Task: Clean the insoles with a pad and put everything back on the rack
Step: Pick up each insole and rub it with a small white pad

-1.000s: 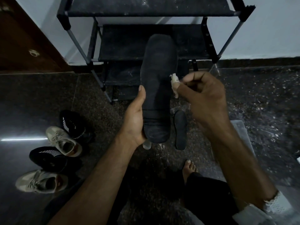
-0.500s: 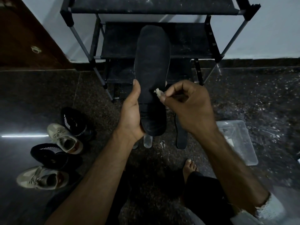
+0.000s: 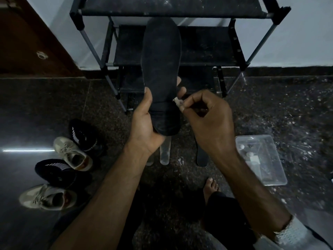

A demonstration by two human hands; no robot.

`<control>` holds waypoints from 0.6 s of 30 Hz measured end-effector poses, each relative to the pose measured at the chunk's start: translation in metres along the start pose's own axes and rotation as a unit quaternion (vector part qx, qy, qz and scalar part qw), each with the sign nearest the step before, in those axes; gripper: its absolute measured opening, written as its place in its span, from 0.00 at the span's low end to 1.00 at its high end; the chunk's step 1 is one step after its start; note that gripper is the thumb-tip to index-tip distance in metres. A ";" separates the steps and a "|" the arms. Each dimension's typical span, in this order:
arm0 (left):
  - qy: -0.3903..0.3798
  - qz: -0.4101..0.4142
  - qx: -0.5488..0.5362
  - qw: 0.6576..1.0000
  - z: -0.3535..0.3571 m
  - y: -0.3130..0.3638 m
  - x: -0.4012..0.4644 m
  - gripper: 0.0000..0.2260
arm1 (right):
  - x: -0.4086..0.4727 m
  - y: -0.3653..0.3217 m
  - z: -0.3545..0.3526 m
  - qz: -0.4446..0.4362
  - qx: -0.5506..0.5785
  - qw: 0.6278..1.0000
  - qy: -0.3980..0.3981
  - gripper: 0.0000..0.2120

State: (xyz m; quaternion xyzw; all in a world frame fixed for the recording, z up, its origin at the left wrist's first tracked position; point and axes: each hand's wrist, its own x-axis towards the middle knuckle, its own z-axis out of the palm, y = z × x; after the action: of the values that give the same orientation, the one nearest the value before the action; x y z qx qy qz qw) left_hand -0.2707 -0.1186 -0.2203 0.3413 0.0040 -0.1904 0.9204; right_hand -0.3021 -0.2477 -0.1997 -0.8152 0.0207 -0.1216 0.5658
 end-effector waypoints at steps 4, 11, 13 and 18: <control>0.028 0.019 -0.009 0.999 -0.007 0.008 0.003 0.25 | -0.011 -0.006 0.008 -0.025 -0.064 0.997 -0.025 0.04; 0.034 0.038 0.006 0.999 -0.004 0.007 -0.001 0.26 | -0.030 -0.016 0.036 -0.089 -0.094 0.989 -0.079 0.04; 0.028 0.031 -0.014 0.999 -0.005 0.009 -0.001 0.27 | -0.025 -0.011 0.030 -0.092 -0.111 0.988 -0.061 0.03; 0.033 0.031 -0.004 0.999 -0.003 0.009 0.000 0.27 | -0.020 -0.007 0.025 -0.063 -0.118 0.990 -0.041 0.02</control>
State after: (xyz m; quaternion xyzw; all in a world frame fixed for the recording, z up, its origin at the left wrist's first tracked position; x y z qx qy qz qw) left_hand -0.2669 -0.1108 -0.2175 0.3435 0.0251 -0.1504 0.9267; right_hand -0.3173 -0.2190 -0.2049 -0.8804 -0.0396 -0.1200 0.4571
